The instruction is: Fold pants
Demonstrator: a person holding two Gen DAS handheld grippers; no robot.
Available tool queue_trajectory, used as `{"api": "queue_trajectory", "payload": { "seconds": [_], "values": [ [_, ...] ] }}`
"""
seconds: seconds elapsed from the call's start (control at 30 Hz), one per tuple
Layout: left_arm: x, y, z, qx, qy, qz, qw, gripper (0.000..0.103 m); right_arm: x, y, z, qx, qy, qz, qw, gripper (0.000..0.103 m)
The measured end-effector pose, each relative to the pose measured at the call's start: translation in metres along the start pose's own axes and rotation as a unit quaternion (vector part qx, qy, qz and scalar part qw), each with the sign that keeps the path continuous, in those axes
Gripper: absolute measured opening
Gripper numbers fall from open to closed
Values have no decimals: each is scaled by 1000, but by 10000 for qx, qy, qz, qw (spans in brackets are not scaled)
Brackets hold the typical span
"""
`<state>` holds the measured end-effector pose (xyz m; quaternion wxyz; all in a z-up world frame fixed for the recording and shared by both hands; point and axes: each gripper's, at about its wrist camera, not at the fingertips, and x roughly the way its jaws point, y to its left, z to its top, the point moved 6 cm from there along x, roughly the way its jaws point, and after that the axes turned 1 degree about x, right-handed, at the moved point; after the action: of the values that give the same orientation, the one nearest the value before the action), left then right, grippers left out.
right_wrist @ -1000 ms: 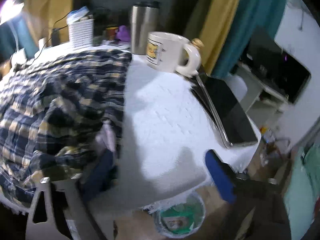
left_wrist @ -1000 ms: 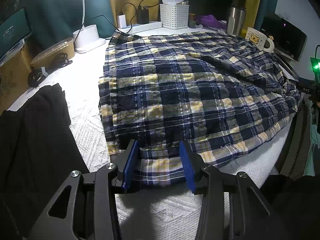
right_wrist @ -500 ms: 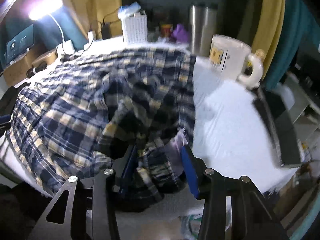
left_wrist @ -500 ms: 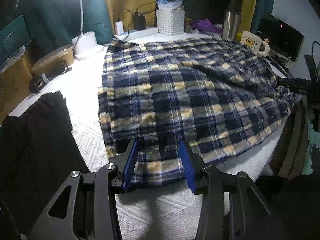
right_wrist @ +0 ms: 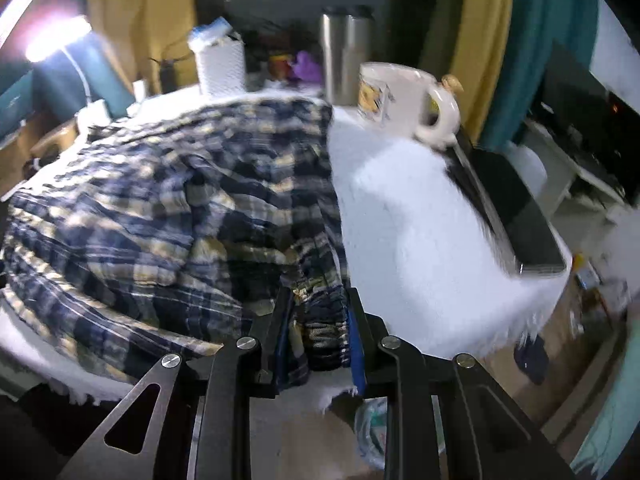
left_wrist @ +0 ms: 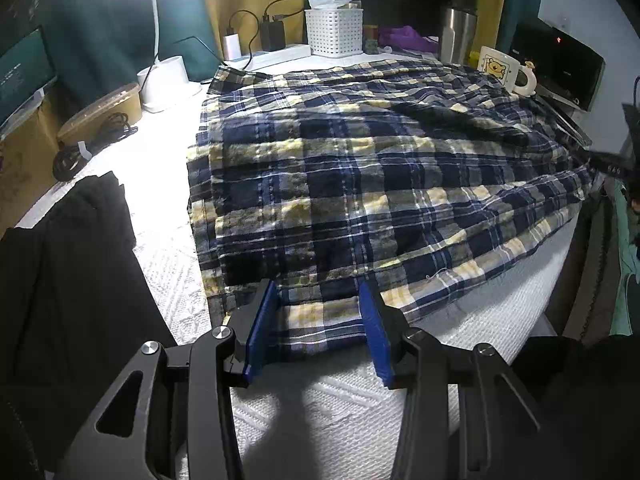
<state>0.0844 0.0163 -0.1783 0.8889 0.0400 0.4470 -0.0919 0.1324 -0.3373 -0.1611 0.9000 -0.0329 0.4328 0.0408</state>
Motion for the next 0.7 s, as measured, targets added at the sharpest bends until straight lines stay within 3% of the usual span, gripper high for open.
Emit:
{"api": "queue_trajectory", "payload": {
  "seconds": [0.07,0.13,0.17,0.2,0.23,0.27,0.3,0.37,0.53,0.7],
  "values": [
    [-1,3,0,27,49,49,10000,43,-5,2,3,6,-46,-87,10000,32],
    [-8,8,1,51,4,108,9999,43,-11,4,6,-56,-106,-139,9998,53],
    [-13,9,2,59,-60,103,9999,43,-16,5,7,-82,-173,-135,9997,81],
    [-19,11,3,74,-134,90,9998,43,-24,8,9,-106,-306,-86,9994,94],
    [-23,10,3,106,-189,81,9997,43,-30,13,10,-144,-389,-31,9991,94],
    [-26,9,3,144,-209,83,9996,49,-37,18,10,-206,-437,-13,9988,94],
    [-28,8,2,197,-230,90,9995,62,-43,25,11,-293,-500,-22,9983,94],
    [-30,5,-1,245,-233,61,9994,68,-55,46,11,-442,-620,99,9970,94],
    [-29,4,-7,212,-170,71,9996,68,-71,136,2,-1150,-706,940,9864,94],
    [-38,13,-11,151,-255,137,9995,68,-65,234,-7,-1869,-512,1898,9625,94]
  ]
}}
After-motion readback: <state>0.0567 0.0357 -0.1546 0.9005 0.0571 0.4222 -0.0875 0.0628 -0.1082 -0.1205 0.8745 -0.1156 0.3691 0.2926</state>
